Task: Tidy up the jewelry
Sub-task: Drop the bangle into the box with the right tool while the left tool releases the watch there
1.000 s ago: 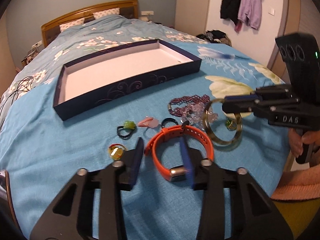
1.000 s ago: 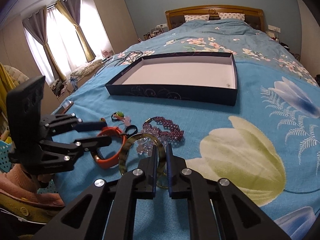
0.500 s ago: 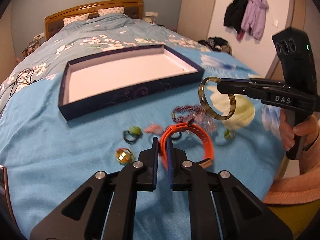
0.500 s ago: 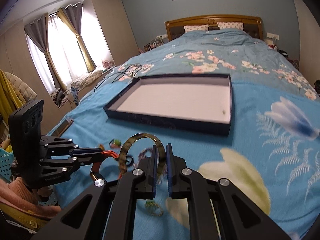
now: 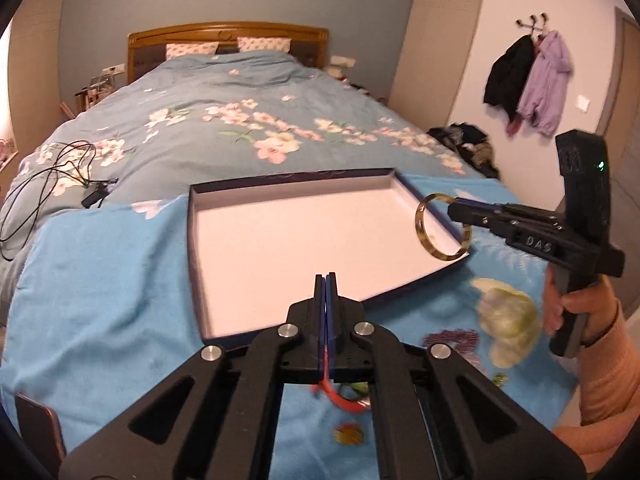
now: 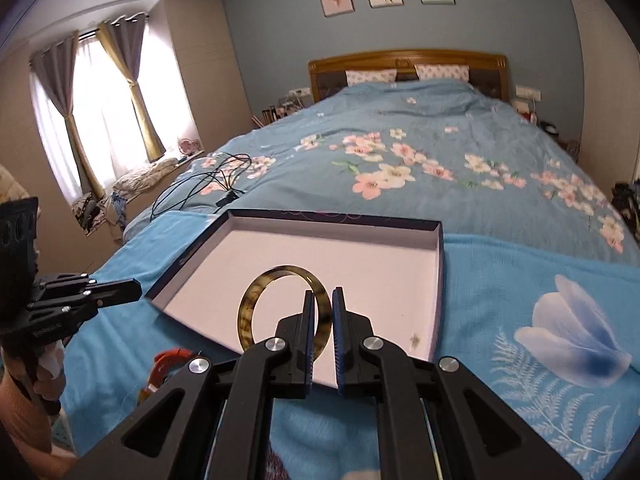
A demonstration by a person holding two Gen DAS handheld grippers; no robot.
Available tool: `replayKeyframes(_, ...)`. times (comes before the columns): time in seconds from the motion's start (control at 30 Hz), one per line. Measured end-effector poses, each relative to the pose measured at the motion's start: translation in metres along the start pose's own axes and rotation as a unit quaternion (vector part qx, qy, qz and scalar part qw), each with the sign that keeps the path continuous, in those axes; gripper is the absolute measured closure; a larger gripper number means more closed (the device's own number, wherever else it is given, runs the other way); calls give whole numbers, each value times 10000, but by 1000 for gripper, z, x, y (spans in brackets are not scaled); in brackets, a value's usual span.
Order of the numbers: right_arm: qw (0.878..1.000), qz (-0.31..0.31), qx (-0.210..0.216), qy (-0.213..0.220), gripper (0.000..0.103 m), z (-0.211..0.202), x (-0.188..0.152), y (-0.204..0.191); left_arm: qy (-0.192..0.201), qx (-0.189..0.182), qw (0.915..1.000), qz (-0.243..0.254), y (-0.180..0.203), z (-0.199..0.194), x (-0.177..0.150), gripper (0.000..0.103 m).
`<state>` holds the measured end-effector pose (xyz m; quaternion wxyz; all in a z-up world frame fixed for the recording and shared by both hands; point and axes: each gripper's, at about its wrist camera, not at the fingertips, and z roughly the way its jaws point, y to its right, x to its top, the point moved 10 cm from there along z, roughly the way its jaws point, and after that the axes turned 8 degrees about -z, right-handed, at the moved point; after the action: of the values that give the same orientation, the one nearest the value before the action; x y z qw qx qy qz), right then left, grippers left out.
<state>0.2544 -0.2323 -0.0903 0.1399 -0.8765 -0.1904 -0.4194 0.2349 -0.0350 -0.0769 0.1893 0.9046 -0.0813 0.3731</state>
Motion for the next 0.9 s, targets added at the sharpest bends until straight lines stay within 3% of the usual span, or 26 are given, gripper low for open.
replayKeyframes(0.07, 10000, -25, 70, -29, 96, 5, -2, -3, -165, -148, 9998, 19, 0, 4, -6, 96)
replayKeyframes(0.13, 9999, -84, 107, -61, 96, 6, -6, -8, -283, -52, 9992, 270, -1, 8, -21, 90)
replayKeyframes(0.2, 9998, -88, 170, -99, 96, 7, -10, -11, -433, -64, 9980, 453, 1, 12, -33, 78)
replayKeyframes(0.27, 9997, -57, 214, -139, 96, 10, -13, -12, -584, -75, 9961, 652, 4, 18, -47, 75)
replayKeyframes(0.43, 9995, -11, 239, -196, 96, 12, -19, -15, -918, 86, 9921, 854, 2, 39, -67, 77)
replayKeyframes(0.5, 9995, -9, 250, -209, 96, 12, -21, -17, -1046, 97, 9910, 824, -2, 50, -73, 92)
replayKeyframes(0.53, 9995, -12, 254, -211, 96, 12, -21, -17, -1066, 92, 9911, 792, -3, 53, -74, 92)
replayKeyframes(0.73, 9995, -18, 254, -194, 96, 10, -21, -16, -817, -135, 9931, 831, 2, 41, -62, 94)
replayKeyframes(0.9, 9996, 39, 242, -120, 96, 16, -6, -8, -468, -90, 9942, 961, 6, 28, -26, 94)
